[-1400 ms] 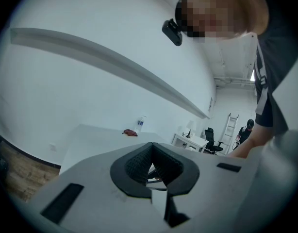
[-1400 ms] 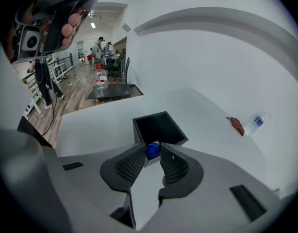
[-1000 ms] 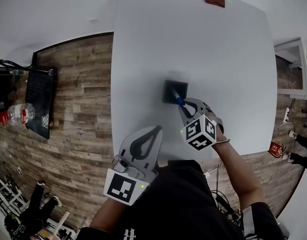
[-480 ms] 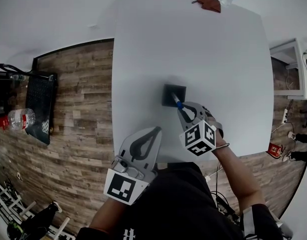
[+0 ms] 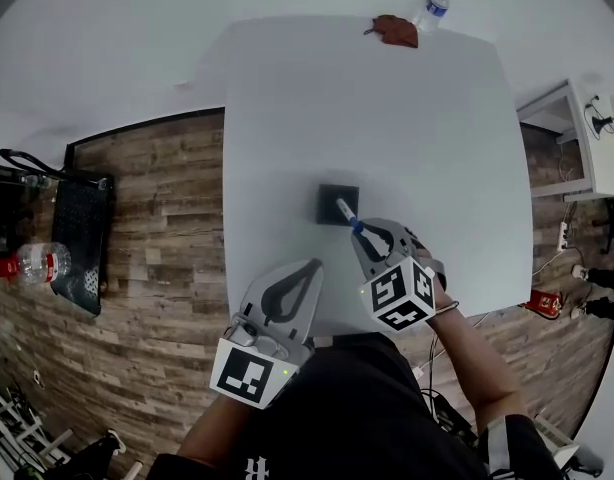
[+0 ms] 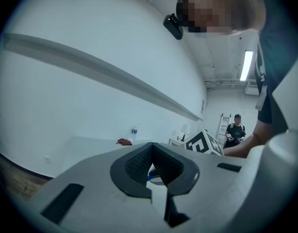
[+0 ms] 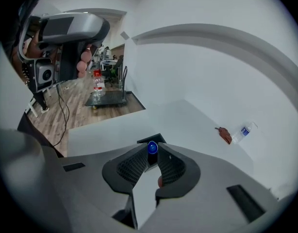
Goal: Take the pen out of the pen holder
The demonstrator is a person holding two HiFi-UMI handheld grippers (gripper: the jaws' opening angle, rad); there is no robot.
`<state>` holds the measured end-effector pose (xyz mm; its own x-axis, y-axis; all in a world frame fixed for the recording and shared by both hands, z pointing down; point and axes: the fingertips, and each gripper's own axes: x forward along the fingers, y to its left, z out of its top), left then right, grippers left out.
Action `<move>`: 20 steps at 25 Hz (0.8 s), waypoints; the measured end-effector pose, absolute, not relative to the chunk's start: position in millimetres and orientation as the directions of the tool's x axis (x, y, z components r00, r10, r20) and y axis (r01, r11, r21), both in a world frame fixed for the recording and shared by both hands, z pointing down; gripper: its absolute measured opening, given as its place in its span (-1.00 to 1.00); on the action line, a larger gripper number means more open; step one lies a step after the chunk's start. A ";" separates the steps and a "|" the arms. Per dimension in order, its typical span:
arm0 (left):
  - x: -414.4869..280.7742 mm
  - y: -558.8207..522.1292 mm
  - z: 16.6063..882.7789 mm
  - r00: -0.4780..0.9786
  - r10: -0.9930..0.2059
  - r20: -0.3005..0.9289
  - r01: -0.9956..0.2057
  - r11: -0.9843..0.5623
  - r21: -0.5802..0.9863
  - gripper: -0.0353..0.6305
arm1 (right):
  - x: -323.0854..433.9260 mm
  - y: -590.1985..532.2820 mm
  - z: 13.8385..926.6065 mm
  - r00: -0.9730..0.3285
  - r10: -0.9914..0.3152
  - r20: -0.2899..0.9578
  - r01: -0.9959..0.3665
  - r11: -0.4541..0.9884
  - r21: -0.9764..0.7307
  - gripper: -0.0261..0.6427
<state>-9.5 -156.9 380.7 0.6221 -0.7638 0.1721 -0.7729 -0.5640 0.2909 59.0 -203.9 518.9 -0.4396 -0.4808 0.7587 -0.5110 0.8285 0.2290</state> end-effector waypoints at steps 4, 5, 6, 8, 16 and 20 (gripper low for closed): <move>-6.2 -154.9 373.0 0.632 -0.760 0.156 -0.766 -0.581 0.275 -0.87 | 60.4 -202.6 500.2 -0.448 -0.503 0.739 -0.517 0.820 0.245 -0.72; -5.7 -153.9 371.5 0.634 -0.758 0.152 -0.764 -0.585 0.271 -0.87 | 60.4 -201.7 495.5 -0.450 -0.509 0.734 -0.519 0.818 0.248 -0.72; -5.2 -152.7 370.2 0.637 -0.757 0.148 -0.762 -0.589 0.268 -0.87 | 60.3 -200.7 491.1 -0.452 -0.515 0.728 -0.522 0.815 0.253 -0.72; -4.6 -150.4 366.9 0.643 -0.754 0.137 -0.758 -0.599 0.260 -0.87 | 60.1 -198.7 482.8 -0.454 -0.529 0.717 -0.526 0.808 0.264 -0.72; -1.0 -138.8 357.6 0.667 -0.736 0.117 -0.739 -0.633 0.231 -0.88 | 56.9 -184.4 443.1 -0.463 -0.590 0.661 -0.550 0.776 0.308 -0.72; -1.3 -132.3 352.3 0.681 -0.726 0.099 -0.726 -0.652 0.218 -0.87 | 52.7 -174.0 420.3 -0.464 -0.625 0.627 -0.564 0.755 0.335 -0.72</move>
